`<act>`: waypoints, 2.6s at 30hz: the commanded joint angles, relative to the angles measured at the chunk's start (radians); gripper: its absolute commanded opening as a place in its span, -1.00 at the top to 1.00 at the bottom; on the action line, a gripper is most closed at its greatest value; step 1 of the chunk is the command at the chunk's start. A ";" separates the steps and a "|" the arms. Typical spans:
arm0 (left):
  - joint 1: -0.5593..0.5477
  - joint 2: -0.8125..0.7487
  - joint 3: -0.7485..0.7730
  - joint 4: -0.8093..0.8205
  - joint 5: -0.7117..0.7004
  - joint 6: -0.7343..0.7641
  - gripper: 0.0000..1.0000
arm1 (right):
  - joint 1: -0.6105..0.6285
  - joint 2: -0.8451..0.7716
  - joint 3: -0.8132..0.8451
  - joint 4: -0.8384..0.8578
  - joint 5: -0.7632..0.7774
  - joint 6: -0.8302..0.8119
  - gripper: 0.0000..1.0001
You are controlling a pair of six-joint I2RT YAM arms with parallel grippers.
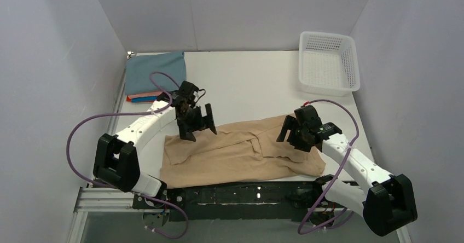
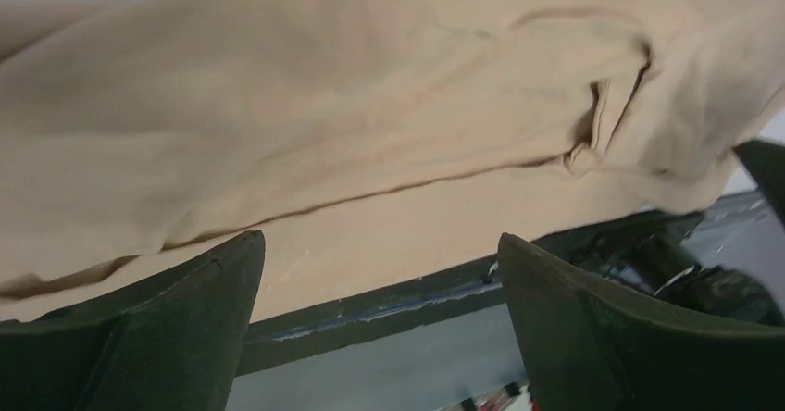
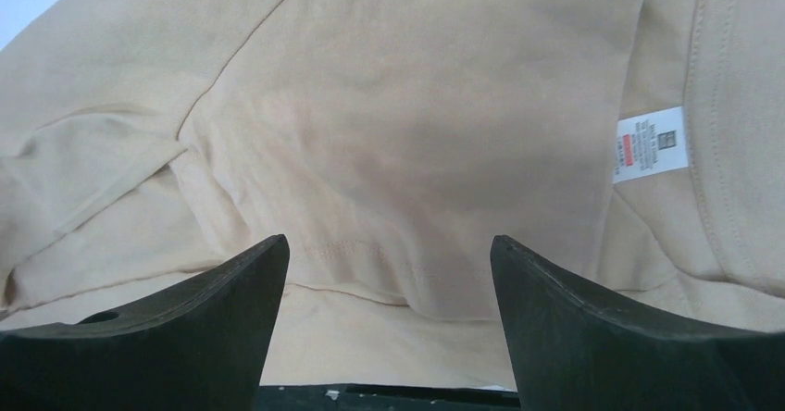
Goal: Fold and stack the t-shirts
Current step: Rotate the tshirt 90 degrees
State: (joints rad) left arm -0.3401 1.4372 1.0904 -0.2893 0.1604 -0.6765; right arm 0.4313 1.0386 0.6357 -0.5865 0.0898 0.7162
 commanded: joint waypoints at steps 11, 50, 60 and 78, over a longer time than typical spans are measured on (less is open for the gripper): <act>-0.156 0.276 -0.095 -0.081 -0.015 0.116 -0.96 | -0.036 0.350 0.038 0.127 -0.115 0.090 -0.76; -0.324 0.558 0.160 0.183 0.242 -0.259 -0.96 | -0.145 1.662 1.816 0.069 -0.536 0.088 -0.74; -0.373 0.708 0.315 0.282 0.306 -0.359 -0.96 | -0.152 1.721 1.881 0.192 -0.522 0.103 -0.74; -0.479 0.169 0.132 0.004 0.137 -0.127 -0.96 | -0.200 1.282 1.826 -0.062 -0.325 -0.244 -0.85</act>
State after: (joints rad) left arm -0.8104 1.7866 1.2915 -0.0708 0.3908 -0.9047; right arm 0.2440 2.5477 2.4882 -0.5938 -0.3061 0.5900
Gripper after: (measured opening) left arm 0.981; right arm 0.918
